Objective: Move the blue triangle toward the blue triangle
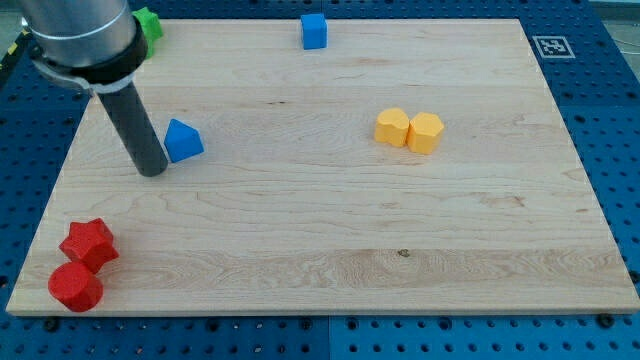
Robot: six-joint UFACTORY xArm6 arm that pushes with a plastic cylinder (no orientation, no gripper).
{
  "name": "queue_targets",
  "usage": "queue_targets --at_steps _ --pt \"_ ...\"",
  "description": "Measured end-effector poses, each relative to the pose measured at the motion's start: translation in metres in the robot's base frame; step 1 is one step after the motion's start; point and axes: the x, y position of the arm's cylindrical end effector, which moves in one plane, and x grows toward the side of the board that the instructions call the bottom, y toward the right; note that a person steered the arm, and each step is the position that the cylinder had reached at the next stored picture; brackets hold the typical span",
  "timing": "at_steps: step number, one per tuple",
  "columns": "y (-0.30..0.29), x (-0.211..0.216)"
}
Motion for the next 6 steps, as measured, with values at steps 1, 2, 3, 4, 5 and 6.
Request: queue_targets --at_steps 1,2,3,4,5,6 --pt "0.013 -0.021" --pt "0.013 -0.048" --pt "0.013 -0.052" --pt "0.023 -0.077" --pt "0.039 -0.099" --pt "0.062 -0.104"
